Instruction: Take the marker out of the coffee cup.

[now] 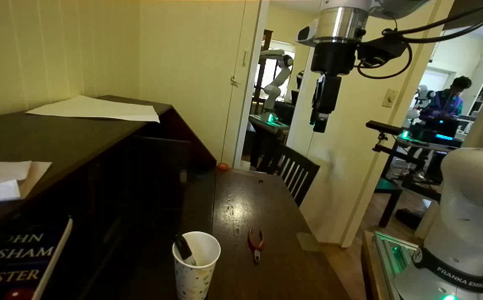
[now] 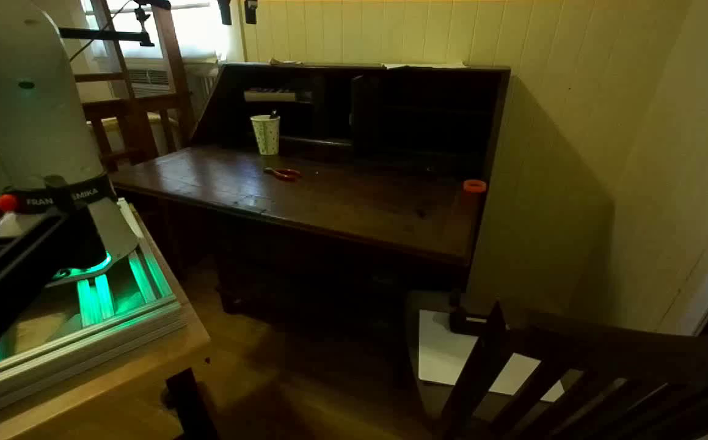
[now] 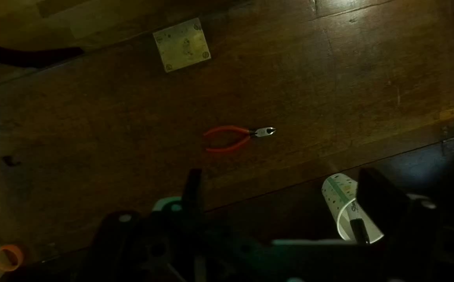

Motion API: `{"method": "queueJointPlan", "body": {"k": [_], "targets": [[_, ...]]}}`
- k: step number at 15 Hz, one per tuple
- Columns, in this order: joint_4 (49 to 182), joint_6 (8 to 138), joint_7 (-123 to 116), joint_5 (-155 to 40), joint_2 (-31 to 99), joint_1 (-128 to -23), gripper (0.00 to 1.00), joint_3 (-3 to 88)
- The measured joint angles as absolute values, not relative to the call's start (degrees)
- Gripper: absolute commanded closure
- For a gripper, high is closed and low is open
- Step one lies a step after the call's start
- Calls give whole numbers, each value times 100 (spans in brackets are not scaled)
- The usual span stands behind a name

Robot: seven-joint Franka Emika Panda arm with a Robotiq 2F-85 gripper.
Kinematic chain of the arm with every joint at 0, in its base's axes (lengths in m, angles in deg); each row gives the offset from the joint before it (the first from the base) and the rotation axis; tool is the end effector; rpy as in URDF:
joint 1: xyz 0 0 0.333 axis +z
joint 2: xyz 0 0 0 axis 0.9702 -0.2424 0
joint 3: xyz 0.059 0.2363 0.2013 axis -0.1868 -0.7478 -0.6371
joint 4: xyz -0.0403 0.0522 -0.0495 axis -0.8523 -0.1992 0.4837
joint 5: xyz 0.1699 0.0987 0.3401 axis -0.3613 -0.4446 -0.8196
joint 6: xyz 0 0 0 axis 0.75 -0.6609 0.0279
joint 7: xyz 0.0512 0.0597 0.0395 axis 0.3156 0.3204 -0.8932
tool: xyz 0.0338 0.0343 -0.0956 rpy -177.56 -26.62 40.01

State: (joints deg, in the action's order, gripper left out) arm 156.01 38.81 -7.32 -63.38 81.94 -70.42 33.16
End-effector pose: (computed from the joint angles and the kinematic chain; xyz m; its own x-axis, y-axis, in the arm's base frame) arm 0.3748 0.0845 0.5378 0.9881 0.1515 -0.0251 0.1516 -0.9884 0.0015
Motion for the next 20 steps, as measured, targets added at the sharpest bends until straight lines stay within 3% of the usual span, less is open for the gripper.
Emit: {"method": "queueJointPlan", "body": {"k": [10,20], "targets": [[15589,4216,-724,-6457,8055,-7010,0,3277],[14543,5498,201,-7342,5651,-6529,0,2560]]}}
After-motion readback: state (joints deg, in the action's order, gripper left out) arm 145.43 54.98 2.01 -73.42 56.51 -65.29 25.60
